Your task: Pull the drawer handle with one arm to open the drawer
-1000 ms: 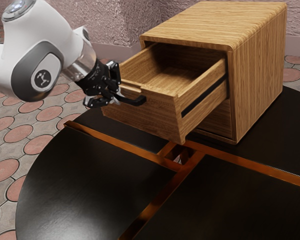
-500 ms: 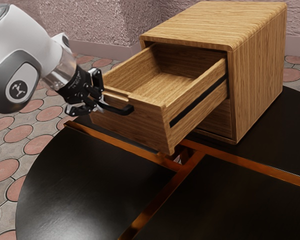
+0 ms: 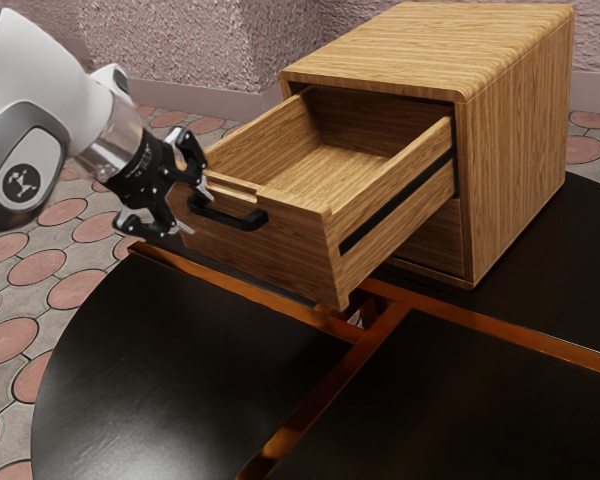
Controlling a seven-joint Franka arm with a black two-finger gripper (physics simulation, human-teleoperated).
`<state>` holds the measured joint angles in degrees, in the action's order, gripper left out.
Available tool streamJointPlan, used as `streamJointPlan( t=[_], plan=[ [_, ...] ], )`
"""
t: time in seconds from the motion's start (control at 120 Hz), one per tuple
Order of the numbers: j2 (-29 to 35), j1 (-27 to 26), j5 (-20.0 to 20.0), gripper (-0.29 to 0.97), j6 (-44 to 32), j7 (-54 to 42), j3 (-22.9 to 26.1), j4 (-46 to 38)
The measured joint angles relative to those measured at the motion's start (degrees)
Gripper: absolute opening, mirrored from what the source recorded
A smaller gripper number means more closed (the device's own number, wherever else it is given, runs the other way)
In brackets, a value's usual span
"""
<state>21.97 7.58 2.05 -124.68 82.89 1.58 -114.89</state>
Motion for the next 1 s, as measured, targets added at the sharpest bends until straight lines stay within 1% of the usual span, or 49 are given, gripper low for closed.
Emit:
streamJointPlan(
  t=[0.05, 0.117, 0.142, 0.183, 0.217, 0.242, 0.275, 0.308, 0.4, 0.5, 0.625, 0.725, 0.892, 1.0],
  plan=[
    [1.62, -0.68, -0.01, 0.4, 0.15, 0.0, 0.07, -0.43],
    [3.93, -3.45, -0.02, 0.48, 0.85, 0.02, 0.68, 0.37],
    [3.41, -5.34, 0.0, 0.5, 1.35, 0.02, 1.4, 3.71],
    [0.22, -8.25, 0.04, 0.53, 3.02, 0.02, 3.45, 12.03],
    [-3.91, -12.16, 0.11, 0.56, 5.85, 0.02, 4.83, 21.62],
    [-6.22, -15.71, 0.14, 0.57, 7.98, 0.02, 5.4, 26.67],
    [-9.07, -20.5, 0.13, 0.59, 10.44, 0.03, 5.86, 30.78],
    [-11.6, -24.39, 0.14, 0.6, 12.53, 0.01, 6.04, 32.98],
    [-16.79, -31.31, 0.22, 0.63, 16.72, 0.01, 6.22, 30.59],
    [-21.18, -34.82, 0.09, 0.65, 22.38, 0.01, 5.94, 32.5],
    [-22.4, -38.31, -3.72, 0.67, 28.65, 1.02, 4.39, 32.38],
    [-22.5, -41.61, -5.12, 0.67, 31.64, 1.81, 2.41, 31.07],
    [-23.14, -43.65, -4.75, 0.68, 34.13, 2.75, 1.66, 30.6],
    [-23.51, -41.64, -4.47, 0.68, 34.4, 3.24, 1.64, 29.78]
  ],
)
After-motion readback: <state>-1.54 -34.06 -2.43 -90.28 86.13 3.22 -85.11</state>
